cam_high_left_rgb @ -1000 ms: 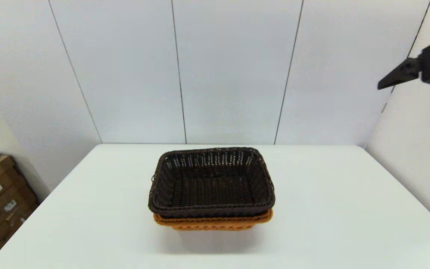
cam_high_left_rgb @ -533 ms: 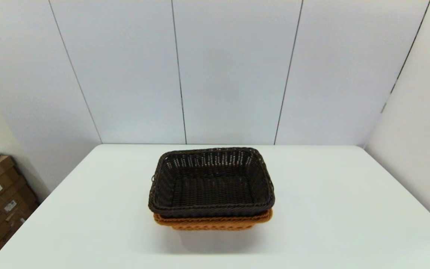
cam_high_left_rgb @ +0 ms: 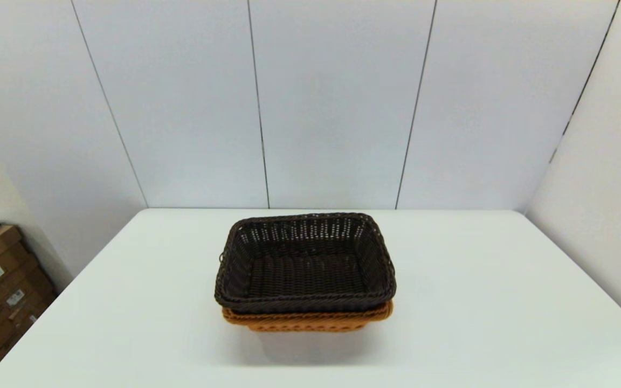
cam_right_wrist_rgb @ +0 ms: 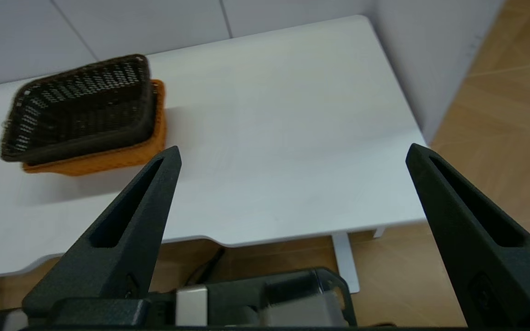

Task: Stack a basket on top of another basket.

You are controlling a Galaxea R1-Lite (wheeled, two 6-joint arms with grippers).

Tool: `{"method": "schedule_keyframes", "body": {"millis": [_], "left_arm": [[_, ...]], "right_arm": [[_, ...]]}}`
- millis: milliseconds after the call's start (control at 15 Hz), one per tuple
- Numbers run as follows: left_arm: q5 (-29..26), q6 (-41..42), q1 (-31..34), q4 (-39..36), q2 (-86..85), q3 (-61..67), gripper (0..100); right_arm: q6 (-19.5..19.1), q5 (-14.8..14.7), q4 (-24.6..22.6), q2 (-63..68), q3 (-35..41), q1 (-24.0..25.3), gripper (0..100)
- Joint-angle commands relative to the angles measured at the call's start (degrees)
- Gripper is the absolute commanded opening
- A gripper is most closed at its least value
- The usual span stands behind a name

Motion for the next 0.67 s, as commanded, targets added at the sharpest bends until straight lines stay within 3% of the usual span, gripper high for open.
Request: {"method": "schedule_keyframes", "body": {"millis": [67,200,333,400,533,667], "left_arm": [[0.05,-0.04,0.0,-0.04,-0.01,0.0,100],[0.05,-0.04,0.0,-0.04,0.07,0.0,100],[0.05,-0.04,0.0,-0.04,0.07,0.0,100],[0.05,-0.04,0.0,-0.04,0.07,0.0,100],[0.05,-0.04,0.0,-0.04,0.07,0.0,100],[0.05,-0.04,0.0,-0.04,0.07,0.0,100]], "right_arm": [[-5.77,0.15,0.92,-17.48,8.8,-5.61,100],[-6.47,-0.02,1.1,-19.59,9.42,-4.99,100],[-13.5,0.33,-1.1,-26.8,17.5,-4.03,100],[-15.61,0.24,-6.28,-30.84,23.04,-4.03,100],[-11.57,0.07,-18.76,-31.37,31.12,-4.03,100],[-12.45,0.42,-31.51,-31.37,43.25,-4.03,100]]}}
